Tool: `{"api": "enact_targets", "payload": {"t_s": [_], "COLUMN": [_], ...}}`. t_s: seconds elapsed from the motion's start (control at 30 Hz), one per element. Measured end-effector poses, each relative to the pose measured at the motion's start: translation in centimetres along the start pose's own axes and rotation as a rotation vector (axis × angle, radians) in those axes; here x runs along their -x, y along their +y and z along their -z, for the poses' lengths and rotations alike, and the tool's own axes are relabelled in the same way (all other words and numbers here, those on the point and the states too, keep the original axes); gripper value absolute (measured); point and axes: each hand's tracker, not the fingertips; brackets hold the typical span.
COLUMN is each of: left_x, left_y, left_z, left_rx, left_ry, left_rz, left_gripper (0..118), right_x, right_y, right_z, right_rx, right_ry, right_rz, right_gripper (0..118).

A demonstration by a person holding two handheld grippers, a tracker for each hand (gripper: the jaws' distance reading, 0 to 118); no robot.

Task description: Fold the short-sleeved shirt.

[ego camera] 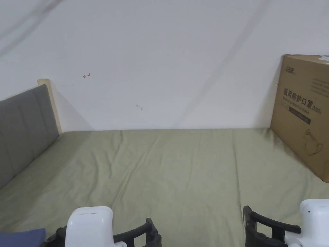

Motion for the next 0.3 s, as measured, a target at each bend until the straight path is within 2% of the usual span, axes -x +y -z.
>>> {"api": "enact_targets", "payload": {"t_s": [0.13, 0.3], "left_x": [-0.47, -0.3], "left_y": [0.37, 0.64], "left_z": [-0.1, -0.55], "left_rx": [-0.043, -0.106], "left_ry": [0.024, 0.016], "left_rz": [0.038, 0.009], "left_gripper": [116, 116], "right_x": [-0.13, -0.42], "right_y": [0.01, 0.07], "right_z": [0.02, 0.05], "right_rx": [-0.002, -0.006], "right_ry": [0.001, -0.011], "right_rz": [0.003, 0.01], "right_gripper": [110, 110]}}
